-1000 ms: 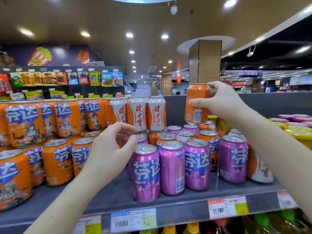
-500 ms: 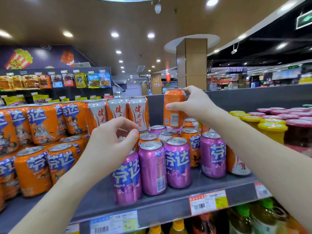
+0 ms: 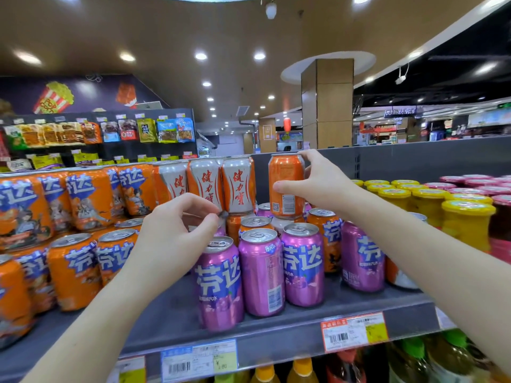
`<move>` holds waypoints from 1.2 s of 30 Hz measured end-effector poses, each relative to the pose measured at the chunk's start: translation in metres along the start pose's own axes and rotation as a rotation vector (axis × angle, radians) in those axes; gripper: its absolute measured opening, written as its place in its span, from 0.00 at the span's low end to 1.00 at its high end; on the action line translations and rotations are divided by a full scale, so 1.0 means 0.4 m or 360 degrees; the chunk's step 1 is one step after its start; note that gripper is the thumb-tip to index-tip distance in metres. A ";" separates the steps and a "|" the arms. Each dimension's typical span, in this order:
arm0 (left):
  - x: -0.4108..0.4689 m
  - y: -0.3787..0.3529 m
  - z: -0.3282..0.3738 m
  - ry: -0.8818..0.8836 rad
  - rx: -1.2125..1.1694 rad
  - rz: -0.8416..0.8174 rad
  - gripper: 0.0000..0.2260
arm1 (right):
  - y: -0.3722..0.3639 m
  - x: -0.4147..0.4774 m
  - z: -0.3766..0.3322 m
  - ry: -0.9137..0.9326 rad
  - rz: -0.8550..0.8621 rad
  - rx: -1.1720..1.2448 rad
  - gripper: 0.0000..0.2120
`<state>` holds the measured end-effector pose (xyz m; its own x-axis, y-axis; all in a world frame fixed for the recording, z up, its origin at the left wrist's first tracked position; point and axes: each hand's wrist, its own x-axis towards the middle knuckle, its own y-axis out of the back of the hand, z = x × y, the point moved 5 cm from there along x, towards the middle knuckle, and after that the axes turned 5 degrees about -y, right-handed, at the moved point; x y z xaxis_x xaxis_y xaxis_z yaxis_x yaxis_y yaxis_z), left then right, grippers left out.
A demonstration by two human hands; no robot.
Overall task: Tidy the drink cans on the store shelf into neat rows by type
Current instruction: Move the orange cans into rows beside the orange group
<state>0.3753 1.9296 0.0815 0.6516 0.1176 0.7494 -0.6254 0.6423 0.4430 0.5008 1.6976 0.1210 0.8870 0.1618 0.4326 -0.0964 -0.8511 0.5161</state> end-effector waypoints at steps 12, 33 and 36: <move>0.017 -0.003 -0.080 0.0223 -0.0032 0.0009 0.06 | 0.038 0.015 0.048 -0.0198 -0.0375 -0.0422 0.33; -0.036 0.007 0.048 0.0010 -0.0256 0.0139 0.08 | 0.160 0.010 0.046 -0.0338 0.0128 -0.0459 0.38; -0.041 -0.010 0.072 -0.0057 -0.0264 0.0146 0.11 | 0.205 -0.022 -0.008 -0.0133 0.0443 -0.0206 0.39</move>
<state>0.3547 1.9034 0.0817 0.5775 0.1559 0.8013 -0.6000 0.7467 0.2871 0.4837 1.6277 0.1618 0.8520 -0.1144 0.5109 -0.3924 -0.7855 0.4786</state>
